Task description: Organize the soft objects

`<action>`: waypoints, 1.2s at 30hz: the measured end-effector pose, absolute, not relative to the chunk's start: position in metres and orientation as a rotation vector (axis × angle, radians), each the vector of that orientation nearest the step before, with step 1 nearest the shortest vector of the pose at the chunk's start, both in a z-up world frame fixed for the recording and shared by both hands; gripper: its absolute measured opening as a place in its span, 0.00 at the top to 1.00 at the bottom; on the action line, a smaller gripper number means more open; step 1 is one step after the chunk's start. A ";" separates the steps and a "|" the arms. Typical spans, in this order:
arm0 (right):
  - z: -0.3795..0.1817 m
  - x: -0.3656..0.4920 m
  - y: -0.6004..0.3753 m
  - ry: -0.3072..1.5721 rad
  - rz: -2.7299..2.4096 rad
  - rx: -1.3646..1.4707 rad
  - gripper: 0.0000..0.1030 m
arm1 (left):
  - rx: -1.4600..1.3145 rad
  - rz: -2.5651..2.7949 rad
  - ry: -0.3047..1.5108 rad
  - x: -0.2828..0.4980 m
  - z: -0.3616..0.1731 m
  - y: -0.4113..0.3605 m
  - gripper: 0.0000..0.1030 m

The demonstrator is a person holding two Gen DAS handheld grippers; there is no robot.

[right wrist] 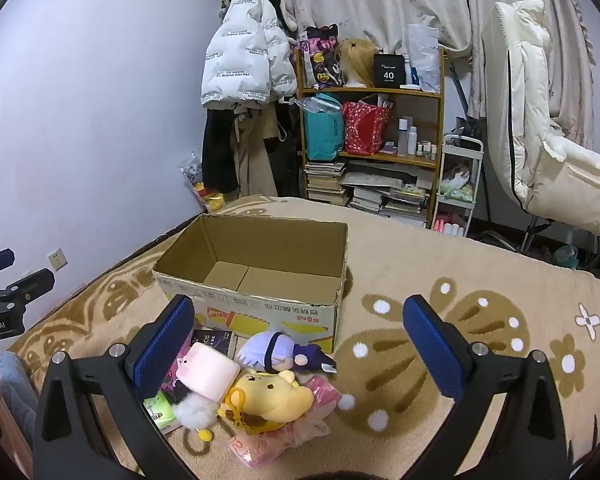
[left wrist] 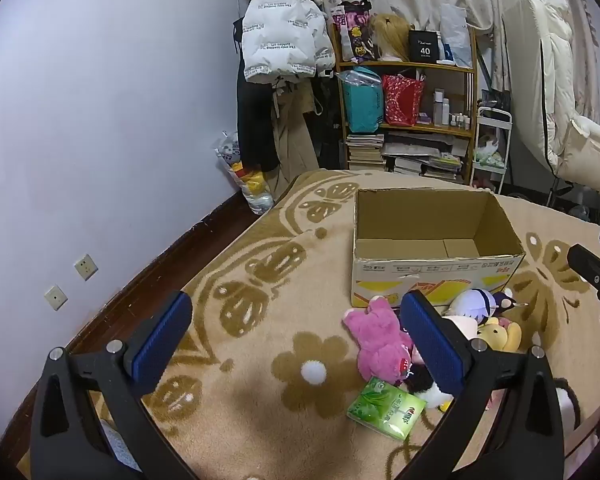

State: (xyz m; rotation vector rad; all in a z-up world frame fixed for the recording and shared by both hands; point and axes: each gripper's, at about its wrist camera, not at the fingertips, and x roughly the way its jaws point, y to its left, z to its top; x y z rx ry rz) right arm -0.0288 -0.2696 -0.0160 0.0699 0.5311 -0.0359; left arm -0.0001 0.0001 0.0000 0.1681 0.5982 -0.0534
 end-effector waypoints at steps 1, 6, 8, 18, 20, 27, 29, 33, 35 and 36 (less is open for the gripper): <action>-0.016 -0.029 -0.270 0.531 -0.036 0.070 0.00 | 0.169 -0.054 0.601 0.000 0.000 0.000 0.00; -0.016 -0.029 -0.270 0.529 -0.035 0.071 0.00 | 0.172 -0.058 0.601 -0.001 0.000 -0.002 0.00; -0.016 -0.029 -0.270 0.529 -0.036 0.071 0.00 | 0.171 -0.058 0.602 -0.002 0.000 -0.003 0.00; -0.016 -0.029 -0.270 0.532 -0.036 0.070 0.00 | 0.166 -0.058 0.606 -0.002 0.000 -0.003 0.00; -0.017 -0.029 -0.270 0.532 -0.036 0.070 0.00 | 0.166 -0.059 0.607 -0.001 0.000 -0.002 0.00; -0.017 -0.029 -0.270 0.534 -0.036 0.069 0.00 | 0.167 -0.059 0.607 -0.004 0.000 -0.004 0.00; -0.017 -0.029 -0.270 0.534 -0.036 0.069 0.00 | 0.168 -0.059 0.607 -0.003 0.000 -0.004 0.00; -0.017 -0.029 -0.270 0.535 -0.036 0.068 0.00 | 0.170 -0.059 0.607 -0.004 0.000 -0.004 0.00; -0.017 -0.029 -0.270 0.535 -0.036 0.068 0.00 | 0.169 -0.057 0.608 -0.003 0.000 -0.004 0.00; -0.017 -0.029 -0.270 0.536 -0.037 0.068 0.00 | 0.169 -0.057 0.608 -0.003 0.000 -0.004 0.00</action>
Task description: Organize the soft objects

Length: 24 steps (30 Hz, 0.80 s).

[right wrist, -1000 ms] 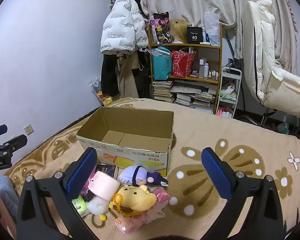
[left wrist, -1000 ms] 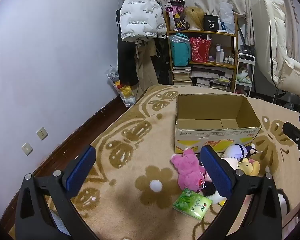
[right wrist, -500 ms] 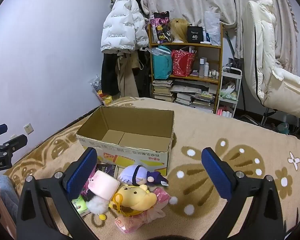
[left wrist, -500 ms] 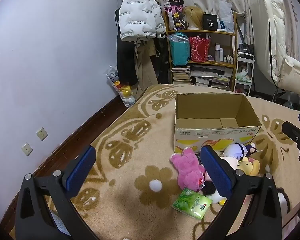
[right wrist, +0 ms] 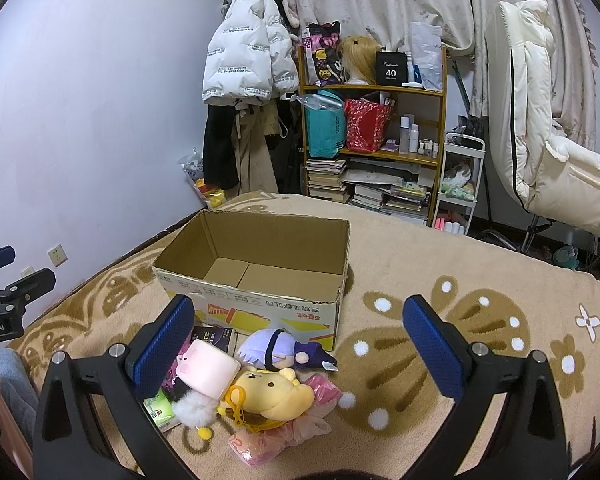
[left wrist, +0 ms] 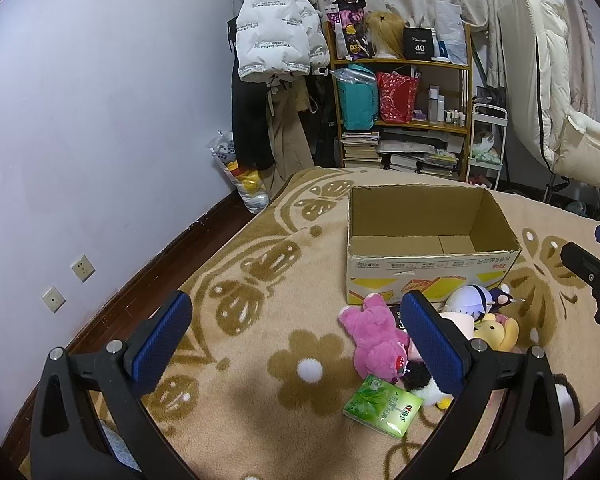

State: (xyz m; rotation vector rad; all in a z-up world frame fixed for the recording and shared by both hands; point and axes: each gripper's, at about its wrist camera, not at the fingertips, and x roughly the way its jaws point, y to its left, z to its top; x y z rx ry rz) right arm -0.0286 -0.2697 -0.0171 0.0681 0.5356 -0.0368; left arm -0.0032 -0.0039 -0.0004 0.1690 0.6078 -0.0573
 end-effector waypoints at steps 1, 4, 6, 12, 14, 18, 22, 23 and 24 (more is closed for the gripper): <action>-0.017 -0.029 -0.270 0.536 -0.036 0.068 0.00 | 0.168 -0.059 0.609 -0.003 0.000 -0.004 0.00; -0.017 -0.028 -0.270 0.537 -0.036 0.067 0.00 | 0.169 -0.057 0.610 -0.004 -0.002 -0.005 0.00; -0.017 -0.028 -0.270 0.536 -0.036 0.067 0.00 | 0.168 -0.059 0.610 -0.003 -0.002 -0.005 0.00; -0.018 -0.028 -0.270 0.536 -0.037 0.067 0.00 | 0.170 -0.059 0.611 -0.004 -0.003 -0.005 0.00; -0.018 -0.028 -0.269 0.538 -0.036 0.067 0.00 | 0.169 -0.059 0.610 -0.003 -0.003 -0.005 0.00; -0.018 -0.028 -0.269 0.539 -0.036 0.067 0.00 | 0.169 -0.059 0.611 -0.003 -0.004 -0.006 0.00; -0.018 -0.028 -0.269 0.539 -0.036 0.066 0.00 | 0.170 -0.058 0.612 -0.004 -0.004 -0.006 0.00; -0.018 -0.028 -0.269 0.540 -0.036 0.066 0.00 | 0.170 -0.058 0.611 -0.004 -0.004 -0.006 0.00; -0.018 -0.028 -0.269 0.539 -0.037 0.066 0.00 | 0.171 -0.059 0.612 -0.004 -0.004 -0.006 0.00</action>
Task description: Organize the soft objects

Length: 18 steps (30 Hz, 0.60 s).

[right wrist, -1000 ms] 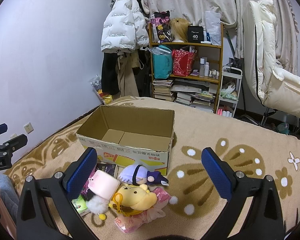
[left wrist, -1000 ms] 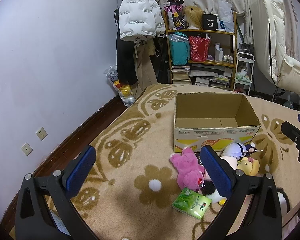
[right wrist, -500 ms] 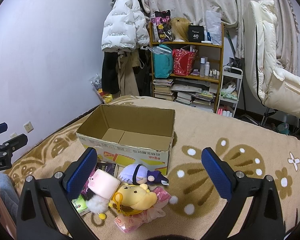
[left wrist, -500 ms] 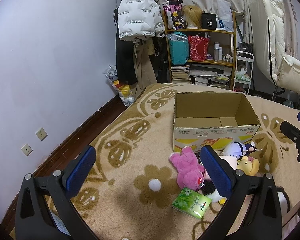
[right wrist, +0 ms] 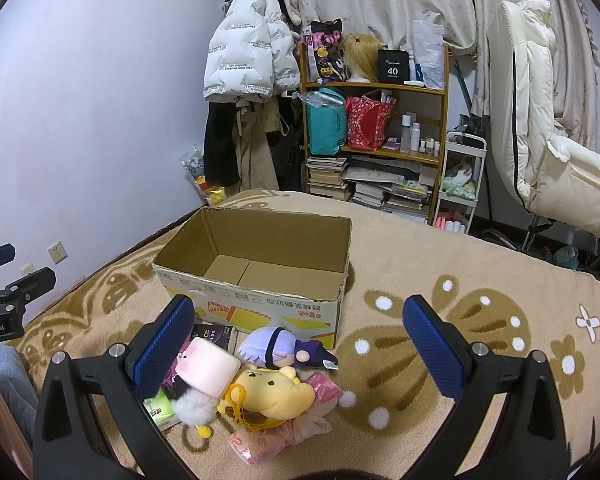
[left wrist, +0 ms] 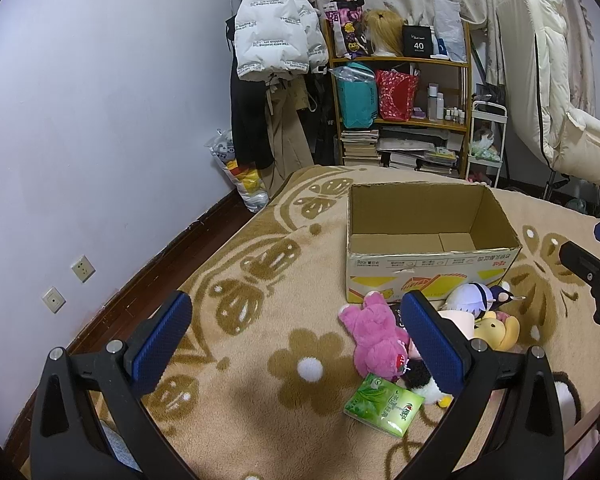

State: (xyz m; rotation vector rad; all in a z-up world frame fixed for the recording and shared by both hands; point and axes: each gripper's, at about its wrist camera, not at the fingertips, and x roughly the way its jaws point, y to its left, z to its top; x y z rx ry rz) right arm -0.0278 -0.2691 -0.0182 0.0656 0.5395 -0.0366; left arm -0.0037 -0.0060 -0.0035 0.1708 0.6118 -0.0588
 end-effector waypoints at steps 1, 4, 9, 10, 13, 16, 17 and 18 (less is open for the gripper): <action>-0.018 -0.028 -0.269 0.539 -0.037 0.065 0.00 | 0.172 -0.060 0.612 -0.004 -0.004 -0.007 0.00; -0.018 -0.028 -0.269 0.540 -0.037 0.066 0.00 | 0.171 -0.058 0.613 -0.004 -0.004 -0.007 0.00; -0.018 -0.028 -0.269 0.541 -0.037 0.065 0.00 | 0.171 -0.057 0.613 -0.004 -0.004 -0.007 0.00; -0.018 -0.027 -0.269 0.541 -0.037 0.065 0.00 | 0.172 -0.057 0.613 -0.004 -0.004 -0.007 0.00; -0.018 -0.027 -0.269 0.541 -0.037 0.065 0.00 | 0.172 -0.058 0.613 -0.003 -0.003 -0.006 0.00; -0.018 -0.027 -0.269 0.541 -0.036 0.066 0.00 | 0.171 -0.056 0.614 -0.004 -0.004 -0.007 0.00; -0.018 -0.027 -0.269 0.540 -0.037 0.065 0.00 | 0.170 -0.057 0.613 -0.004 -0.003 -0.006 0.00; -0.018 -0.028 -0.269 0.540 -0.037 0.066 0.00 | 0.170 -0.057 0.613 -0.003 -0.003 -0.006 0.00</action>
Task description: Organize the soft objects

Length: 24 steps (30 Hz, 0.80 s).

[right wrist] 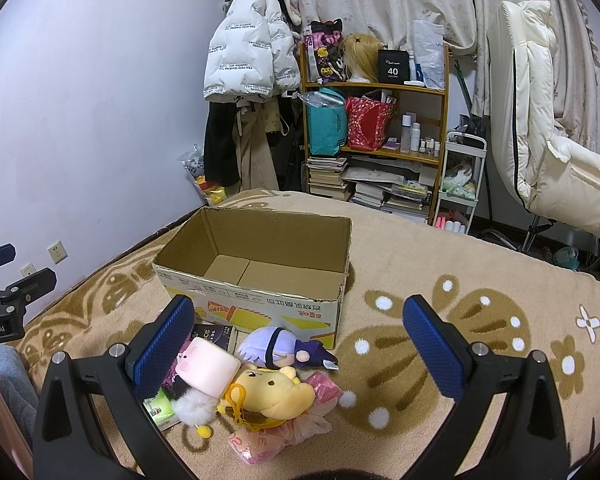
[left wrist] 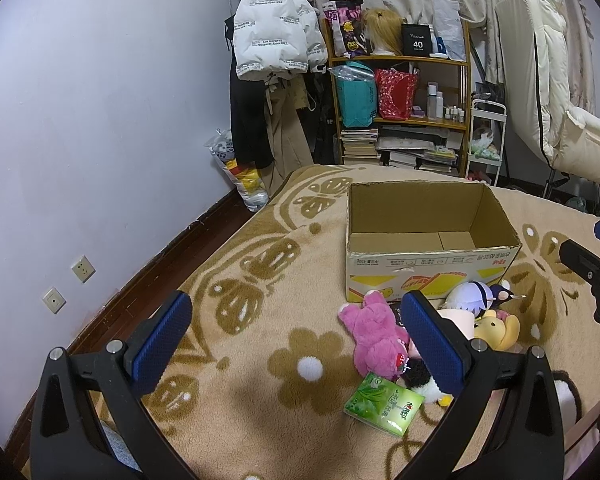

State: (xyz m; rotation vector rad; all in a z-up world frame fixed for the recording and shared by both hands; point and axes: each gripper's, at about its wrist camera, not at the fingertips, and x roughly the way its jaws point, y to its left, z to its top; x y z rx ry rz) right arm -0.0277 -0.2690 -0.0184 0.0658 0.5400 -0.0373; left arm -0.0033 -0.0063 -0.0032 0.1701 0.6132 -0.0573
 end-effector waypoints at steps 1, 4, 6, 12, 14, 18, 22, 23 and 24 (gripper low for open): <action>-0.018 -0.027 -0.269 0.540 -0.037 0.065 0.00 | 0.172 -0.060 0.613 -0.004 -0.009 -0.009 0.00; -0.019 -0.027 -0.269 0.541 -0.037 0.065 0.00 | 0.173 -0.061 0.613 -0.006 -0.012 -0.011 0.00; -0.019 -0.027 -0.269 0.541 -0.037 0.065 0.00 | 0.173 -0.060 0.613 -0.006 -0.012 -0.011 0.00; -0.019 -0.028 -0.269 0.541 -0.036 0.065 0.00 | 0.175 -0.059 0.614 -0.007 -0.014 -0.012 0.00; -0.019 -0.027 -0.269 0.542 -0.037 0.065 0.00 | 0.175 -0.060 0.615 -0.007 -0.014 -0.012 0.00; -0.019 -0.027 -0.269 0.543 -0.037 0.065 0.00 | 0.175 -0.059 0.615 -0.007 -0.014 -0.012 0.00; -0.019 -0.027 -0.269 0.543 -0.036 0.064 0.00 | 0.143 -0.035 0.594 -0.007 -0.015 -0.013 0.00; -0.019 -0.027 -0.269 0.543 -0.037 0.064 0.00 | 0.144 -0.035 0.595 -0.007 -0.014 -0.012 0.00; -0.019 -0.027 -0.269 0.543 -0.037 0.064 0.00 | 0.144 -0.035 0.595 -0.007 -0.015 -0.013 0.00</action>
